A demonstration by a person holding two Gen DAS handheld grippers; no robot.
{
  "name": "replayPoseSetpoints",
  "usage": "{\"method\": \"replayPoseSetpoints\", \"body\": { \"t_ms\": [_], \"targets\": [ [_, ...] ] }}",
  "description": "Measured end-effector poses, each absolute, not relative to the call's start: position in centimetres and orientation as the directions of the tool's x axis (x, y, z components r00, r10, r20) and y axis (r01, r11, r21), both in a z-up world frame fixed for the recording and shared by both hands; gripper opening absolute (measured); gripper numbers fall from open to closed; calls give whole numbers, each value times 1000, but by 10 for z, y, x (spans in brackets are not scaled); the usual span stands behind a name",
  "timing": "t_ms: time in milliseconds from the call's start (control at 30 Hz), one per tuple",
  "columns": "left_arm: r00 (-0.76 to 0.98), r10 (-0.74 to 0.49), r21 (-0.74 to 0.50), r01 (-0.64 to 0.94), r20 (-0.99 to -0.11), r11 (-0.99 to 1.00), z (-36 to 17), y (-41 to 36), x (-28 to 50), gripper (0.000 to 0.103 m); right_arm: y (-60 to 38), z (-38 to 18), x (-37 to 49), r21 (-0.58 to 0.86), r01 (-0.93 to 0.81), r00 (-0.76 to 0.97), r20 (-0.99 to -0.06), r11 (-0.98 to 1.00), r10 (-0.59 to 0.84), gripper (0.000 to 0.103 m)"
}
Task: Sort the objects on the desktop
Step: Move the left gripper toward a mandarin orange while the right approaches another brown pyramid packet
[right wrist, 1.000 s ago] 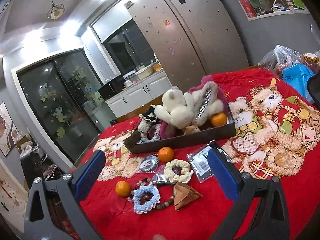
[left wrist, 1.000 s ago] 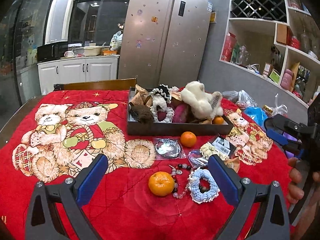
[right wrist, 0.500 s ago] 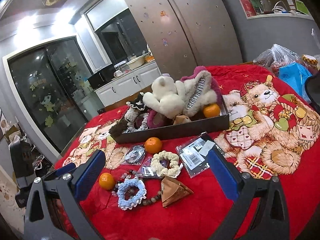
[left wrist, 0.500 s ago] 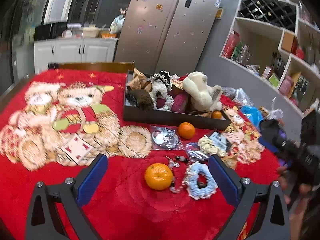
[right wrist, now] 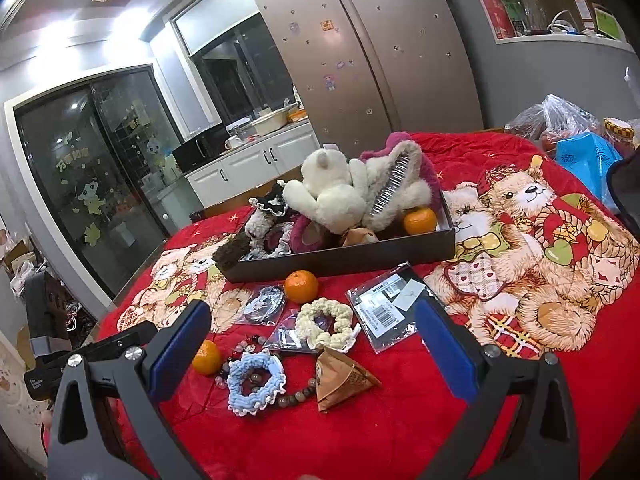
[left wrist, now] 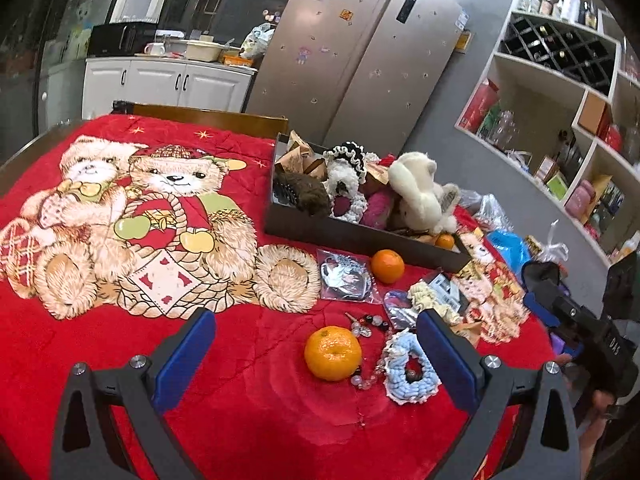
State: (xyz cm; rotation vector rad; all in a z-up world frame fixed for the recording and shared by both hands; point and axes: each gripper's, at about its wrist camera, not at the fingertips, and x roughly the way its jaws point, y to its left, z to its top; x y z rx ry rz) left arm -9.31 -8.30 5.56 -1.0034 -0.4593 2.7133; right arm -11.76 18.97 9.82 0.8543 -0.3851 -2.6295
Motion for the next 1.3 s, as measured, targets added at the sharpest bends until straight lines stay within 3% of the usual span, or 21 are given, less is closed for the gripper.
{"method": "replayPoseSetpoints", "body": {
  "t_ms": [300, 700, 1067, 1300],
  "targets": [
    [-715, 277, -268, -130, -642, -955, 48, -63, -95, 102, 180, 90, -121, 263, 247, -733, -579, -933, -358, 103],
    [-741, 28, 137, -161, -671, -977, 30, -24, -102, 102, 177, 66, -132, 254, 261, -667, -650, -931, -364, 103],
    [-590, 135, -49, -159, -796, -986, 6, -42, -129, 102, 157, 40, -140, 193, 304, -617, -706, -933, -347, 103],
    [-580, 113, -24, -158, -807, -987, 4, -38, -128, 103, 160, 21, -154, 237, 258, -551, -761, -937, -344, 103]
  ]
}}
